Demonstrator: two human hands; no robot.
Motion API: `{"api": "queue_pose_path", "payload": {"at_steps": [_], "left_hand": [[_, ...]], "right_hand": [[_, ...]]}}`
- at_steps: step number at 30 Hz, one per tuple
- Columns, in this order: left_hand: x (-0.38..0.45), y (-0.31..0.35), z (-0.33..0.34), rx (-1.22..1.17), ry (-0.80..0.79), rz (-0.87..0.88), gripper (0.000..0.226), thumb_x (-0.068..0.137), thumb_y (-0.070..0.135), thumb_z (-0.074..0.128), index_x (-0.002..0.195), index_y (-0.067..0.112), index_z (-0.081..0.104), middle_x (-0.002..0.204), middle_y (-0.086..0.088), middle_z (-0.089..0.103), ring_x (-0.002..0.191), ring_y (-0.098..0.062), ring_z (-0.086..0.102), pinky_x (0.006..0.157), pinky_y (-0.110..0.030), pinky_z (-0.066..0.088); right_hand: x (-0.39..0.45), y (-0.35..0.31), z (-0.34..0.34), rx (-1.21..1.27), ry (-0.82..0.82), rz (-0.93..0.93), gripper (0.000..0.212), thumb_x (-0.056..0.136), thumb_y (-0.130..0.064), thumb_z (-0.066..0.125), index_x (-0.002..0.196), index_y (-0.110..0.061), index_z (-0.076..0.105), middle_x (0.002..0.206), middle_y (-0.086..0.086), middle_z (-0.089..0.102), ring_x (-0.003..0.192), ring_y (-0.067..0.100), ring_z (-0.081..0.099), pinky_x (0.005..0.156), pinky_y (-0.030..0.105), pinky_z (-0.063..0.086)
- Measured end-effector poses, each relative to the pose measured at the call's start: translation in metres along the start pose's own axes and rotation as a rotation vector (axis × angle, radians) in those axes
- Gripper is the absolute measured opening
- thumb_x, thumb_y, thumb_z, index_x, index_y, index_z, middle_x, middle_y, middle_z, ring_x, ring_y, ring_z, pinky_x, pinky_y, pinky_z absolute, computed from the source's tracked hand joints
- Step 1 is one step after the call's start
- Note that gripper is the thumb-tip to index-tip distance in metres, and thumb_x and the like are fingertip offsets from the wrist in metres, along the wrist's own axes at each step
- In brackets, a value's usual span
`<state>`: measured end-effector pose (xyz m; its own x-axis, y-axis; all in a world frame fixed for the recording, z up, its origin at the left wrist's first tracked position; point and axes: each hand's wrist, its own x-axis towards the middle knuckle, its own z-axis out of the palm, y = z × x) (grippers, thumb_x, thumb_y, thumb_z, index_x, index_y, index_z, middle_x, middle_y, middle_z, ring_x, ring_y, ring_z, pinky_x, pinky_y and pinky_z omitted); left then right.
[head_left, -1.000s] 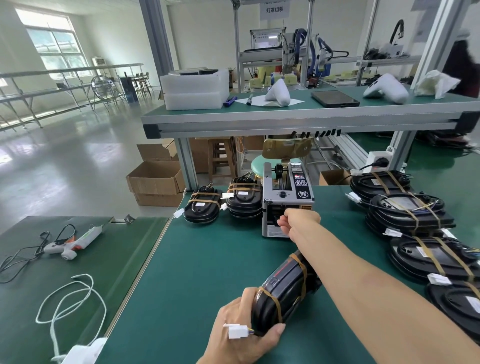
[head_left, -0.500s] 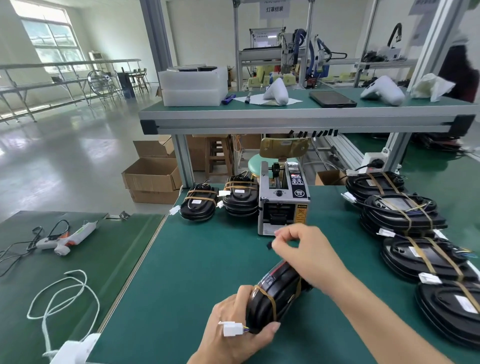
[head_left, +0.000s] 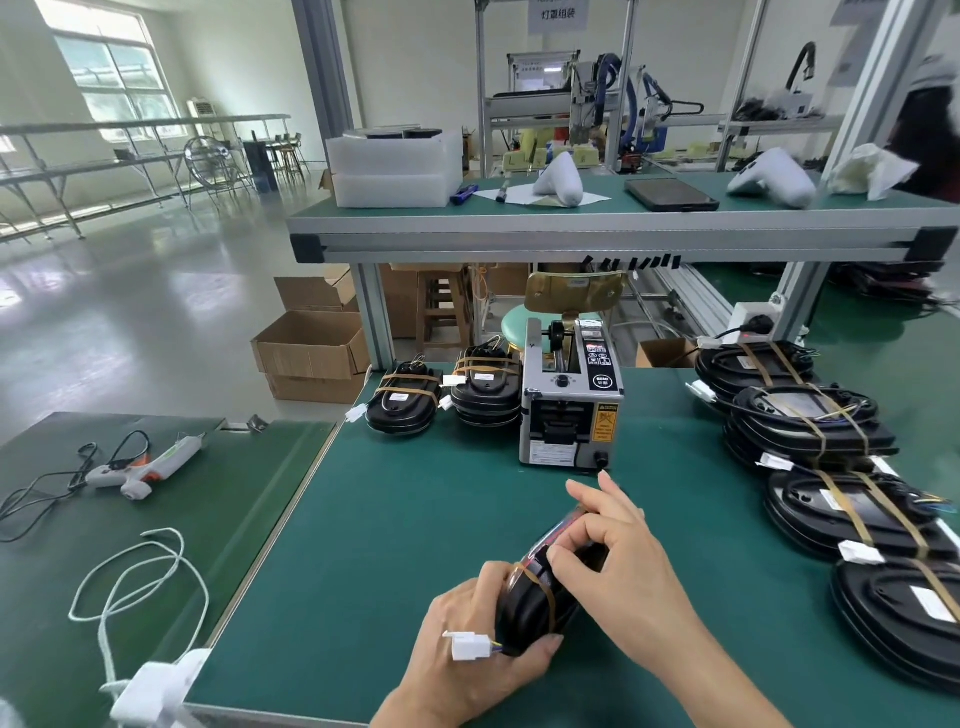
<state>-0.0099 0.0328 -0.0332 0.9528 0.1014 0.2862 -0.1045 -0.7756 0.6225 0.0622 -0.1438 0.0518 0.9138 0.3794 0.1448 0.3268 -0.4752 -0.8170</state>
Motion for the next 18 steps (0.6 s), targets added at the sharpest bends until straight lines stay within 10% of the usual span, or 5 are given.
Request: {"api": "queue_pose_path", "payload": {"at_steps": [18], "left_hand": [[0.0009,-0.0003,0.0006,0.004,0.005,0.007,0.057,0.072,0.067,0.075,0.115,0.035,0.055,0.083,0.031,0.06,0.089,-0.004,0.064,0.07,-0.002,0.041]], "right_hand": [[-0.0012,-0.0068,-0.0007,-0.096,-0.003,-0.026,0.02,0.09,-0.026,0.069,0.071,-0.026,0.064,0.149,-0.02,0.048,0.147,-0.013,0.01,0.129,0.034,0.002]]}}
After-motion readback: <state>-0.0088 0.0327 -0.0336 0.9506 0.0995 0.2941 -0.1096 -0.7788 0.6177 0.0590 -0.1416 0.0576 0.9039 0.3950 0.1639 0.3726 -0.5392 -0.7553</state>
